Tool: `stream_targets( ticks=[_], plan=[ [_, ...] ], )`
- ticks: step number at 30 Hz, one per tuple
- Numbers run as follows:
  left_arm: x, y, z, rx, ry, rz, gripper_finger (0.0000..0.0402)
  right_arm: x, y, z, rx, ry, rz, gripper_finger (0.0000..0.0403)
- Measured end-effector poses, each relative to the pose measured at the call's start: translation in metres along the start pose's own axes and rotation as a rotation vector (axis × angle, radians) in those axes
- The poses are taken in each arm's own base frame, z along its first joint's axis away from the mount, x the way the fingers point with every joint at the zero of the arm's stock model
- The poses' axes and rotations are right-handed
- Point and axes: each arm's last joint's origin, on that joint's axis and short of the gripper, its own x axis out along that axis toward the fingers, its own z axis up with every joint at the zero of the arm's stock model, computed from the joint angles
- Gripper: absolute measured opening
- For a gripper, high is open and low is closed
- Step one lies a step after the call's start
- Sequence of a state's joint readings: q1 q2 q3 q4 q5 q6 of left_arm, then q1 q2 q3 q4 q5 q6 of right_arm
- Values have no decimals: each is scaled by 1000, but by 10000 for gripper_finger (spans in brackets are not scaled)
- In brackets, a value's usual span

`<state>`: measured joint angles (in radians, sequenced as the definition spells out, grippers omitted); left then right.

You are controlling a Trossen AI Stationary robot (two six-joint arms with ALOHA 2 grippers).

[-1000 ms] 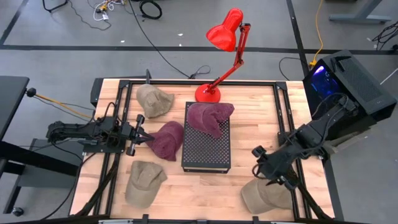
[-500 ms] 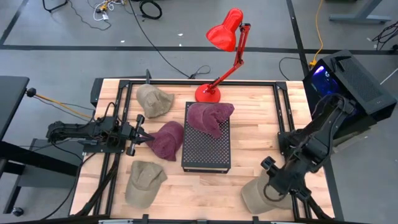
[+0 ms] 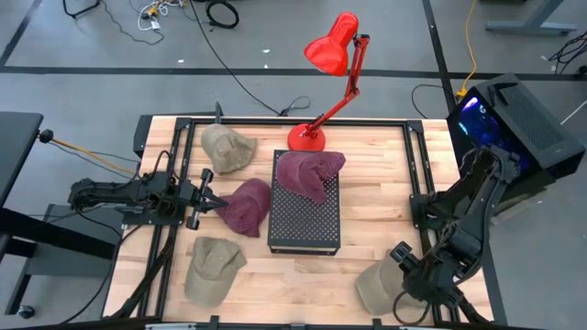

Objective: Pick & Place hat
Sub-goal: Put the bottom right brown cap on the shelf

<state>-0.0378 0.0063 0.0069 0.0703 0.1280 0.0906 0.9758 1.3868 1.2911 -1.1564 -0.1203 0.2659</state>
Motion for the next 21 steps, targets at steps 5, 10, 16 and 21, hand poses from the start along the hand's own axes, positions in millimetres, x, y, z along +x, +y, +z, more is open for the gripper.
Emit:
stream_targets(
  ticks=[5, 10, 16, 21],
  plan=[
    [0, 0, 0, 0, 0, 0, 25, 7, -1, 3, 22, 10, -55, 228],
    [0, 0, 0, 0, 0, 0, 25, 10, -5, 3, 126, 47, -80, 228],
    [0, 0, 0, 0, 0, 0, 25, 25, -8, -7, 185, 127, -47, 228],
    [0, 0, 0, 0, 0, 0, 25, 41, -14, -16, 218, 204, -47, 228]
  ],
)
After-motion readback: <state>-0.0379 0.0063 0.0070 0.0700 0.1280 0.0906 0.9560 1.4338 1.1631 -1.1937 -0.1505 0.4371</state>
